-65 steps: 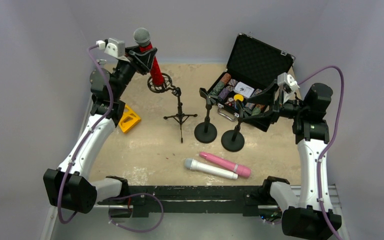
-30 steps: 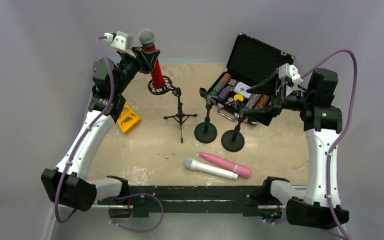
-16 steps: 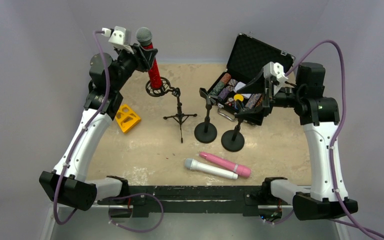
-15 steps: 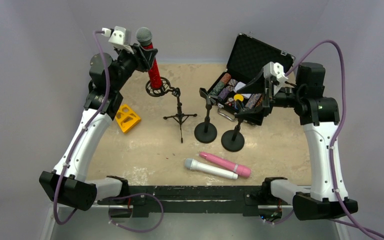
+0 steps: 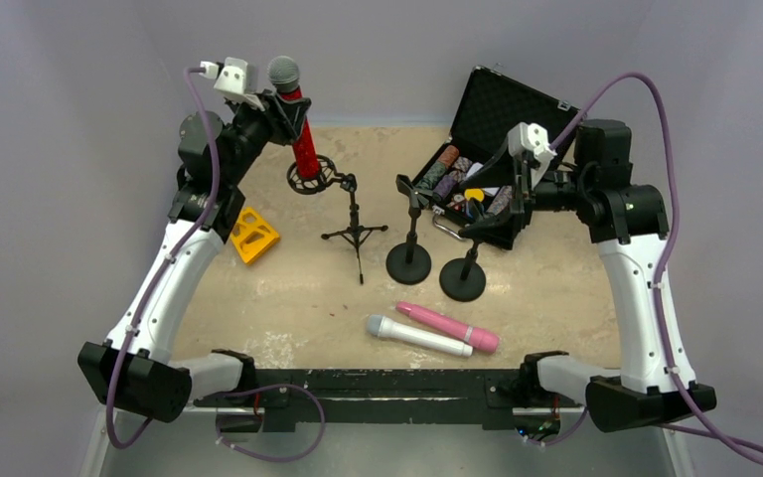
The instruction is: Attach the microphones to the stand
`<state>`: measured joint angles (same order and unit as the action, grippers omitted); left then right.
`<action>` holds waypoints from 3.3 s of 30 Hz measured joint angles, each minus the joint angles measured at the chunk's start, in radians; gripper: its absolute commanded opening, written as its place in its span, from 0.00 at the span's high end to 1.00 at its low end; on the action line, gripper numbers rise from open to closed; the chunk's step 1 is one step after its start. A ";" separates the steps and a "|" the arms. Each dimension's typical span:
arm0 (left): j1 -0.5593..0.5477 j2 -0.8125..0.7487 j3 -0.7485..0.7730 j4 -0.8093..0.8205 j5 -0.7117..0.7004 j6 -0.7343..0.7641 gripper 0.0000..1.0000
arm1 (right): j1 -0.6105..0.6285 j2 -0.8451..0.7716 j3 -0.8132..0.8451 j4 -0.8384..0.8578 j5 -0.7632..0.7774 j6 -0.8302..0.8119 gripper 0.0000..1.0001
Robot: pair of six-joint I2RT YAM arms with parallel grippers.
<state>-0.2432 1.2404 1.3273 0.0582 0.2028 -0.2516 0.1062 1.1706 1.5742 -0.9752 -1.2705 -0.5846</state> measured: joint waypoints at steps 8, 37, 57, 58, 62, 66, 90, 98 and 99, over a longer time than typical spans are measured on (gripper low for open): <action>0.001 -0.075 -0.198 0.261 -0.057 -0.050 1.00 | 0.151 0.100 0.151 -0.038 0.079 -0.019 0.07; 0.006 -0.110 -0.249 0.280 -0.125 -0.124 1.00 | 0.819 0.553 0.267 0.372 1.054 -0.579 0.40; 0.009 -0.094 -0.235 0.272 -0.110 -0.123 1.00 | 0.839 0.575 0.054 0.684 1.222 -0.756 0.84; 0.011 -0.093 -0.234 0.269 -0.110 -0.123 1.00 | 0.839 0.574 0.042 0.708 1.229 -0.764 0.87; 0.013 -0.084 -0.234 0.253 -0.103 -0.123 1.00 | 0.839 0.567 0.006 0.771 1.241 -0.782 0.99; 0.014 -0.071 -0.233 0.234 -0.085 -0.125 1.00 | 0.841 0.563 -0.016 0.814 1.253 -0.784 1.00; 0.020 0.061 -0.169 -0.027 0.050 -0.130 1.00 | 0.843 0.549 -0.081 0.930 1.277 -0.753 1.00; 0.019 0.043 -0.253 0.002 0.079 -0.135 1.00 | 0.843 0.549 -0.094 0.954 1.280 -0.742 1.00; 0.019 0.041 -0.257 0.002 0.080 -0.135 1.00 | 0.843 0.549 -0.094 0.954 1.280 -0.740 1.00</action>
<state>-0.2241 1.2816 1.0706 0.0605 0.2829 -0.3866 0.9489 1.7191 1.4803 -0.0212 0.0097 -1.3243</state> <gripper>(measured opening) 0.462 0.185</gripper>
